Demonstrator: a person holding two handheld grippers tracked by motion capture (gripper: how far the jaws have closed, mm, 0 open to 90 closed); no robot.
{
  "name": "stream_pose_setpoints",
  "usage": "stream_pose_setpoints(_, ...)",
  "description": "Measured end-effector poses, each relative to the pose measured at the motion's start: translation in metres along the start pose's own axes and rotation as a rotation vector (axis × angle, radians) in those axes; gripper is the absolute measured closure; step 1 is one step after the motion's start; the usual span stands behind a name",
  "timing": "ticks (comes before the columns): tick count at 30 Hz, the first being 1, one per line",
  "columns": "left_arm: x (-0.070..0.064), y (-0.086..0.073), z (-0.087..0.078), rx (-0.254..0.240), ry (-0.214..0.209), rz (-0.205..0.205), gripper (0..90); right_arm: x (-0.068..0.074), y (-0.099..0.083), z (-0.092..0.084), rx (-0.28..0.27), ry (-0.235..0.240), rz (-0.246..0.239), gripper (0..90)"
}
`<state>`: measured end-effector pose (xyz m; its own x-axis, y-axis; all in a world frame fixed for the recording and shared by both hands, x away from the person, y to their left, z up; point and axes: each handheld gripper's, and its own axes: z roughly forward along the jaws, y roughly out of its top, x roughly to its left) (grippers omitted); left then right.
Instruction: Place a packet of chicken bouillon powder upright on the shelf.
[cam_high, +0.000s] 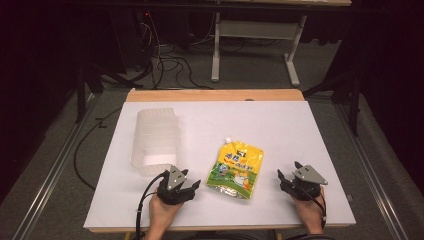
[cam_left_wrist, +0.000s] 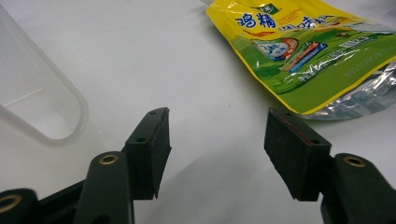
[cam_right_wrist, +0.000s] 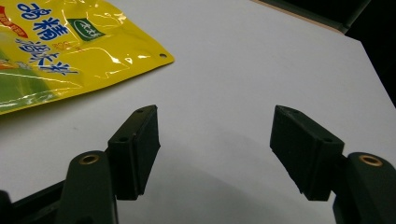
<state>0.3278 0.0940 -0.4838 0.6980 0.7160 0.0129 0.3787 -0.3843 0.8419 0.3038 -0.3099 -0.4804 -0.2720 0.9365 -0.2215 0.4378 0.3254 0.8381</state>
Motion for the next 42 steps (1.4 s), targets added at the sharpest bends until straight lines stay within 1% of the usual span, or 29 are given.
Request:
stream_pose_setpoints(2,0.0002,0.0002,0.0004,0.004,-0.002,-0.001,40.7,0.0000,-0.0001,-0.0001,-0.001,0.000,0.000,33.2)
stream_pose_setpoints(4,0.0014,0.0005,0.0009,0.013,-0.007,-0.010,40.0,-0.0003,-0.0001,-0.0001,-0.004,-0.001,0.000,33.2)
stream_pose_setpoints(8,0.0020,0.0005,0.0014,0.014,-0.006,-0.018,39.3,-0.0002,-0.0001,-0.0001,-0.004,0.000,0.000,33.2)
stream_pose_setpoints(23,0.0022,0.0008,0.0015,0.019,-0.013,-0.016,40.2,-0.0006,-0.0002,-0.0004,-0.006,0.000,0.003,33.1)
stream_pose_setpoints(24,0.0022,0.0010,0.0018,0.021,-0.011,-0.018,40.2,-0.0006,-0.0002,-0.0004,-0.006,0.000,0.003,33.1)
stream_pose_setpoints(25,0.0022,0.0014,0.0030,0.030,0.005,-0.025,39.9,-0.0005,-0.0001,-0.0003,-0.004,-0.001,0.003,33.1)
stream_pose_setpoints(26,0.0022,0.0014,0.0030,0.030,0.005,-0.025,39.5,-0.0005,-0.0001,-0.0003,-0.004,-0.001,0.003,33.1)
stream_pose_setpoints(28,0.0039,0.0016,0.0033,0.033,-0.004,-0.039,39.4,-0.0005,0.0001,0.0001,0.000,-0.002,0.003,33.1)
stream_pose_setpoints(31,0.0045,0.0017,0.0031,0.033,-0.006,-0.046,39.5,0.0002,0.0003,0.0008,0.006,-0.001,0.000,33.2)
stream_pose_setpoints(34,0.0058,0.0023,0.0040,0.044,-0.011,-0.055,39.6,0.0001,0.0002,0.0002,0.003,-0.002,-0.004,33.1)
stream_pose_setpoints(36,0.0074,0.0029,0.0038,0.041,-0.015,-0.068,39.6,-0.0007,-0.0001,-0.0003,-0.003,0.000,0.009,33.1)
stream_pose_setpoints(38,0.0071,0.0036,0.0032,0.045,-0.014,-0.064,39.5,-0.0009,-0.0001,-0.0004,-0.006,-0.003,0.006,33.1)
stream_pose_setpoints(40,0.0062,0.0047,0.0024,0.062,-0.010,-0.049,38.5,-0.0011,-0.0002,-0.0007,-0.006,-0.005,0.009,33.0)
stream_pose_setpoints(42,0.0055,0.0049,0.0019,0.062,-0.006,-0.047,37.6,-0.0011,-0.0003,-0.0007,-0.009,-0.002,0.011,33.0)
